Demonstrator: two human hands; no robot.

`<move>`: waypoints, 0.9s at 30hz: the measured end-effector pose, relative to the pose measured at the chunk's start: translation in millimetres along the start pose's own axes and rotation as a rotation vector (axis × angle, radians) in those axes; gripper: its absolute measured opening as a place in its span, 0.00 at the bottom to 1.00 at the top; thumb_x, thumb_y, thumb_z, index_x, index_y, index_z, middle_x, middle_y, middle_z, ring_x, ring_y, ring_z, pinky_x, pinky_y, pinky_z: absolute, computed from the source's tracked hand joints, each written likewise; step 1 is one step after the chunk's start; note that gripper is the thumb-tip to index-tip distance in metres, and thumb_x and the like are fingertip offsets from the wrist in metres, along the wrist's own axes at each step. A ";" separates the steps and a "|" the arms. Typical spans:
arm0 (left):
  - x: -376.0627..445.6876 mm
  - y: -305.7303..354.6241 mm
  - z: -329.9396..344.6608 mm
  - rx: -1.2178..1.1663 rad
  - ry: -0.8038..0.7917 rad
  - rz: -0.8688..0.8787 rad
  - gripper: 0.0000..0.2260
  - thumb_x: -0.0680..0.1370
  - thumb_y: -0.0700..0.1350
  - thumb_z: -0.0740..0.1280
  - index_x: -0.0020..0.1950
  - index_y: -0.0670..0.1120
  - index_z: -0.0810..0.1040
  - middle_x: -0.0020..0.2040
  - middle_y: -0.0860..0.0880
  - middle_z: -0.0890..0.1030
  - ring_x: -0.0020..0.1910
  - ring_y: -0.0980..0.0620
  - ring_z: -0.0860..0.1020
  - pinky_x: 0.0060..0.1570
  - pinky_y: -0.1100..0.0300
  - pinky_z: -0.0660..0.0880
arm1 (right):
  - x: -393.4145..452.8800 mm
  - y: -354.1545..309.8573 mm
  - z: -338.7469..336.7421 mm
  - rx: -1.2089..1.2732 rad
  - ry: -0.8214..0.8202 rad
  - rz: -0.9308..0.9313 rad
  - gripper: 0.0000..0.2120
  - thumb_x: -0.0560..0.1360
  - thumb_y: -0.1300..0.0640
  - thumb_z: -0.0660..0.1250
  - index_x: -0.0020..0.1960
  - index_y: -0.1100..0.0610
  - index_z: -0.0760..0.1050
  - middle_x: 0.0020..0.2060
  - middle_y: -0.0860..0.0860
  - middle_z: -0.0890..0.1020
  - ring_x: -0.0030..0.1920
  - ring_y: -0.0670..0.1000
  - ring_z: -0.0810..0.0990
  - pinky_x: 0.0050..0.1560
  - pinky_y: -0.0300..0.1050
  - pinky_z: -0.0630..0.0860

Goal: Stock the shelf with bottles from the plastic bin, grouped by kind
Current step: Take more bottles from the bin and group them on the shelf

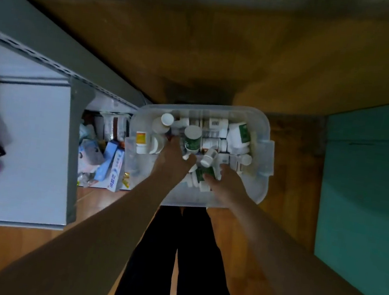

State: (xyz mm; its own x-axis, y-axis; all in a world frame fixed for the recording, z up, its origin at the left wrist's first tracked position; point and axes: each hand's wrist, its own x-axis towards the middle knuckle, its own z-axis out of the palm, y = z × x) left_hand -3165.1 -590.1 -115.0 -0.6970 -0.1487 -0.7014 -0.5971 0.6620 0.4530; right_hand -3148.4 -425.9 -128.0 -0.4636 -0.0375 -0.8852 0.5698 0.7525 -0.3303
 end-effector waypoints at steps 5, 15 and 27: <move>48.7 13.9 24.3 0.042 0.003 -0.072 0.31 0.75 0.54 0.71 0.73 0.46 0.62 0.70 0.42 0.71 0.66 0.39 0.72 0.64 0.43 0.73 | 44.2 -5.3 22.2 0.031 0.012 0.037 0.26 0.74 0.41 0.69 0.63 0.59 0.71 0.52 0.55 0.80 0.51 0.56 0.80 0.42 0.47 0.75; 47.4 21.2 15.9 -0.028 0.079 -0.164 0.31 0.73 0.52 0.74 0.70 0.45 0.63 0.64 0.42 0.76 0.63 0.40 0.75 0.61 0.46 0.75 | 40.9 -8.4 4.3 0.022 0.078 0.096 0.14 0.72 0.51 0.73 0.34 0.52 0.70 0.39 0.51 0.77 0.44 0.52 0.78 0.40 0.43 0.69; -119.9 61.0 -86.2 -1.187 0.057 -0.479 0.03 0.80 0.38 0.65 0.47 0.42 0.73 0.53 0.38 0.74 0.48 0.40 0.78 0.45 0.48 0.80 | -101.4 -46.2 -90.0 0.635 -0.017 0.125 0.09 0.74 0.52 0.74 0.50 0.55 0.77 0.55 0.57 0.82 0.51 0.54 0.81 0.47 0.48 0.83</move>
State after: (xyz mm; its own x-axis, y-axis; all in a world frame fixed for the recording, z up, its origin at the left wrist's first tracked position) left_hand -3152.2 -595.2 44.2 -0.3134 -0.2400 -0.9188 -0.7578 -0.5199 0.3943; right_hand -3188.8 -397.7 6.5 -0.3596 0.0106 -0.9330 0.9116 0.2171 -0.3489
